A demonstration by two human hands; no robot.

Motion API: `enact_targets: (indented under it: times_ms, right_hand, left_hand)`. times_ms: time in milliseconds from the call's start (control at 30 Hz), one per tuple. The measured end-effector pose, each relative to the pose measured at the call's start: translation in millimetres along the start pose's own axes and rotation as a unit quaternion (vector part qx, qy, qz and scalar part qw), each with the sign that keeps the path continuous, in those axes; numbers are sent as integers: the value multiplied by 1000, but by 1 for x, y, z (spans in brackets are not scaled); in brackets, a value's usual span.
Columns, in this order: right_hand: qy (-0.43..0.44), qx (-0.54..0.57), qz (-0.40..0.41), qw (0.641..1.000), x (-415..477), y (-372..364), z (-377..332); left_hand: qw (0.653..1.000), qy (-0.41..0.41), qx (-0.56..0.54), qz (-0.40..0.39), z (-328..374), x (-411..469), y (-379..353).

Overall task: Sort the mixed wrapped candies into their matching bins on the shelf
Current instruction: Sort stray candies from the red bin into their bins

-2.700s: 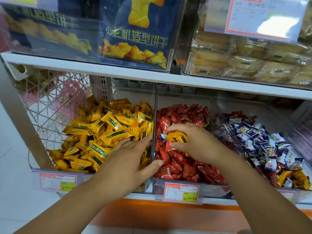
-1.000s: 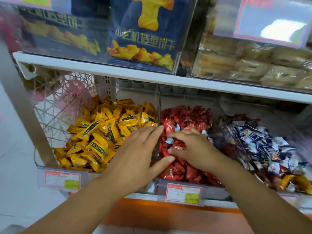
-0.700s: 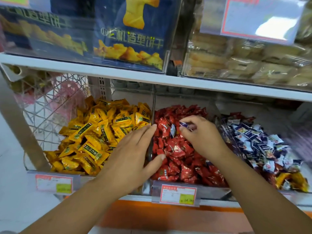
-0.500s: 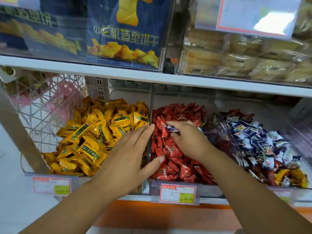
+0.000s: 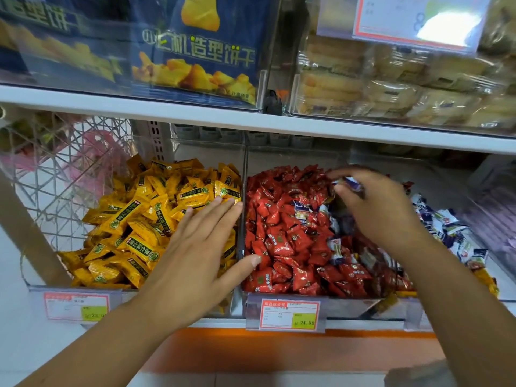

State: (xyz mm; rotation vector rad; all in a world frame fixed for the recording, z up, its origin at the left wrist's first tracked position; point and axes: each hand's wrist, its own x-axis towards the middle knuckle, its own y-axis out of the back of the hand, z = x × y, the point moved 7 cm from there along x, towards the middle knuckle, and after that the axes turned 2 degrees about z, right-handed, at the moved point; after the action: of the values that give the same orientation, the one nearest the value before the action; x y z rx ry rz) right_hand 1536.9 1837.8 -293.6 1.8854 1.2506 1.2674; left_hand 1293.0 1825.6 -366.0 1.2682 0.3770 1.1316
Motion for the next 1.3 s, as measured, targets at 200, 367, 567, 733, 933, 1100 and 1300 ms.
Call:
enact_targets:
  times_ms: [200, 367, 567, 733, 933, 1100, 1300]
  right_hand:
    - [-85, -94, 19, 992, -7, 21, 51]
    - [28, 21, -67, 997, -16, -18, -8]
    - [-15, -27, -199, 980, -1, -87, -3]
    - [-49, -33, -185, 981, 7, -91, 4]
    - [-32, 52, -138, 988, -1, -71, -2]
    - [-32, 108, -104, 988, -11, -44, -2]
    - [-28, 165, -45, 985, -22, -12, 2]
  left_hand:
    - [999, 30, 17, -32, 4, 1, -4]
    - [998, 37, 28, -46, 7, 1, -9]
    - [998, 32, 16, -44, 3, -2, -9]
    - [998, 27, 20, -56, 0, -3, -10]
    - [998, 24, 15, -55, 1, -2, -8]
    - [998, 39, -4, -51, 4, -1, -6]
    - [998, 42, -28, -39, 5, 0, -3]
